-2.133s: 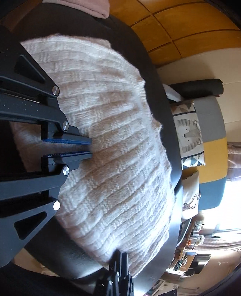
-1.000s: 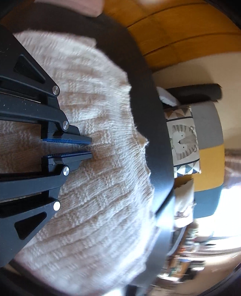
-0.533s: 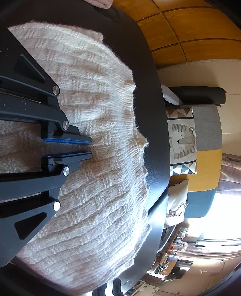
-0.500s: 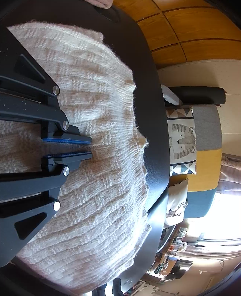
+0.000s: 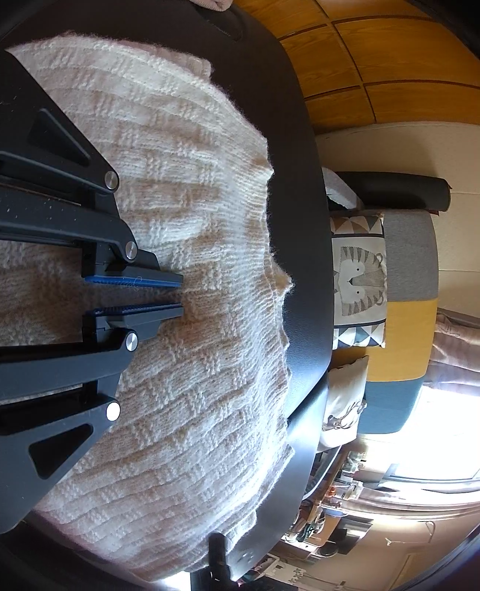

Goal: Fold clothes
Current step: 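Grasp the folded sweater edge with the right gripper and lift it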

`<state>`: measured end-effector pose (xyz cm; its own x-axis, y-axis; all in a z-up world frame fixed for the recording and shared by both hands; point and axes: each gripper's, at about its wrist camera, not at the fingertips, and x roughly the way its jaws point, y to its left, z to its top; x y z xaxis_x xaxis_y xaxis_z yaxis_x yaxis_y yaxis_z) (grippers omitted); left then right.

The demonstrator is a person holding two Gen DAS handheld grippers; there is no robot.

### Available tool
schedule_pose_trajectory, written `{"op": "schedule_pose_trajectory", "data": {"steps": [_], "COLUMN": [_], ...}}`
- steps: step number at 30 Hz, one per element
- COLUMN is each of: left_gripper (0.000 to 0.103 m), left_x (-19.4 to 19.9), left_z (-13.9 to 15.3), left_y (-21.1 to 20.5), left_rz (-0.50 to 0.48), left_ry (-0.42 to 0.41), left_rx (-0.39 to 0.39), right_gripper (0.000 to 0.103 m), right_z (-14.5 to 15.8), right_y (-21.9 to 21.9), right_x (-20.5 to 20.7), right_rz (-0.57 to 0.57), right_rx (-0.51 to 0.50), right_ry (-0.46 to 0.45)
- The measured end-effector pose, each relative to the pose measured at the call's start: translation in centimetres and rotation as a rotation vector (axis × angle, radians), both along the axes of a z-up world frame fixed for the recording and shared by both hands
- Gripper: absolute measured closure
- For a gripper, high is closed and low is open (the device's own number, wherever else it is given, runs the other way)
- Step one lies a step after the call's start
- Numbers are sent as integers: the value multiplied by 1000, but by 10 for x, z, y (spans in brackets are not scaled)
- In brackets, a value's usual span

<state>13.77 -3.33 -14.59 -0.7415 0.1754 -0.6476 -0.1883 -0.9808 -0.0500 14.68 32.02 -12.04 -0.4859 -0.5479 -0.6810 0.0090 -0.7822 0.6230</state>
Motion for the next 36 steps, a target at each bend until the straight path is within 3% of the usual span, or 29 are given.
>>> {"op": "schedule_pose_trajectory", "data": {"steps": [1, 3, 7, 13, 16, 19, 23, 25, 27, 31, 33, 36], "left_gripper": [93, 93, 93, 92, 91, 90, 90, 90, 90, 90, 91, 101], "left_x": [0, 1, 5, 22, 23, 19, 22, 24, 20, 23, 24, 22], "left_z": [0, -1, 3, 14, 18, 20, 23, 22, 11, 3, 1, 0], "left_y": [0, -2, -4, 6, 16, 28, 42, 52, 64, 62, 56, 35], "left_rz": [1, 6, 22, 28, -13, -35, -85, -112, -98, -104, -113, -89], "left_ry": [1, 1, -2, -15, -39, -35, -10, -5, -28, 4, 11, -3], "left_rx": [4, 7, 24, 117, 153, 128, 152, 132, 34, 47, 99, 244], "right_gripper": [53, 81, 82, 82, 85, 85, 84, 84, 84, 84, 84, 84], "right_z": [2, 5, 0, -23, -25, -23, -20, -21, -22, -18, -11, 2], "right_y": [-6, -17, -13, 12, 12, 5, 6, 10, 15, 22, 20, 16], "right_x": [0, -2, -2, 7, 8, 5, 9, 8, 8, 8, 8, 8], "right_rz": [16, 37, -18, -112, -108, -96, -101, -111, -124, -153, -155, -144], "right_rx": [55, 150, 93, -126, -130, -101, -116, -150, -197, -326, -360, -372], "right_ry": [3, 0, -9, -35, -1, 34, 28, 7, -16, -31, -22, -10]}}
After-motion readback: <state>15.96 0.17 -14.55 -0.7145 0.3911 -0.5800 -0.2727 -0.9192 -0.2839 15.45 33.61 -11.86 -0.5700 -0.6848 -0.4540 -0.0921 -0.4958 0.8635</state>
